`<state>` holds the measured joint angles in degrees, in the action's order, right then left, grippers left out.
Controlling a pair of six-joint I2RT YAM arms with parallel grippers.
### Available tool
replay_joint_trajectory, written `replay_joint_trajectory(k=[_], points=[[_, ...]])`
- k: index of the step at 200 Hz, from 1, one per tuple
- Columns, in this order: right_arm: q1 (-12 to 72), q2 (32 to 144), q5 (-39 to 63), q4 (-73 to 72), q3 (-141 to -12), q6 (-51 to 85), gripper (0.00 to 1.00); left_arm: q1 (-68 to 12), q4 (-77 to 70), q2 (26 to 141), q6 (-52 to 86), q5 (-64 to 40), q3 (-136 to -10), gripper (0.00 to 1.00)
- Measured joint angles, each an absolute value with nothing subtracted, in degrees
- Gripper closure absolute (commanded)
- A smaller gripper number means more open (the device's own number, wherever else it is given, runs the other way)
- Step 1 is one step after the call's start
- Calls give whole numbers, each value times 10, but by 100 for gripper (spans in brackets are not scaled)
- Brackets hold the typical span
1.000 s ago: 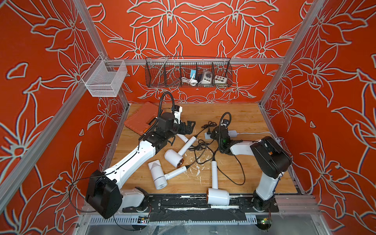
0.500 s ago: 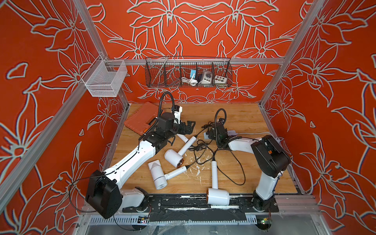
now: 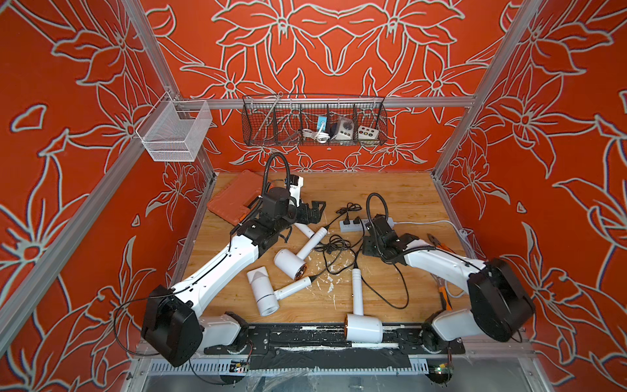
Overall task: Charge the blow dryers
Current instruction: Insert the plug into the socket, then pick up the plug from the center of the board.
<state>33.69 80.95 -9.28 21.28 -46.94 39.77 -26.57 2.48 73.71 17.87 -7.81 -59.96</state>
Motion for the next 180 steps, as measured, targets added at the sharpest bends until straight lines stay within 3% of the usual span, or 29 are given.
replay_joint_trajectory(k=[30,34,36,40,78,111,132,145,170,180], points=[[337,751,-79,257,-485,367,35,-266,25,734,179,-78,-600,1],[337,735,-74,257,-482,364,21,-266,25,733,179,-78,-600,1],[337,728,-72,256,-481,361,8,-266,25,732,179,-78,-600,1],[337,712,-68,253,-476,358,2,-266,25,731,179,-78,-600,1],[337,558,-7,218,-408,337,1,-266,25,727,180,-83,-599,2],[340,605,80,218,-425,322,1,-266,25,735,180,-92,-600,2],[354,661,131,211,-444,321,7,-266,40,761,179,-93,-607,2],[368,680,149,206,-456,322,25,-266,51,783,178,-93,-617,2],[380,709,171,194,-501,330,34,-266,66,807,178,-93,-625,2],[382,722,176,182,-518,331,47,-266,72,808,178,-93,-625,2]])
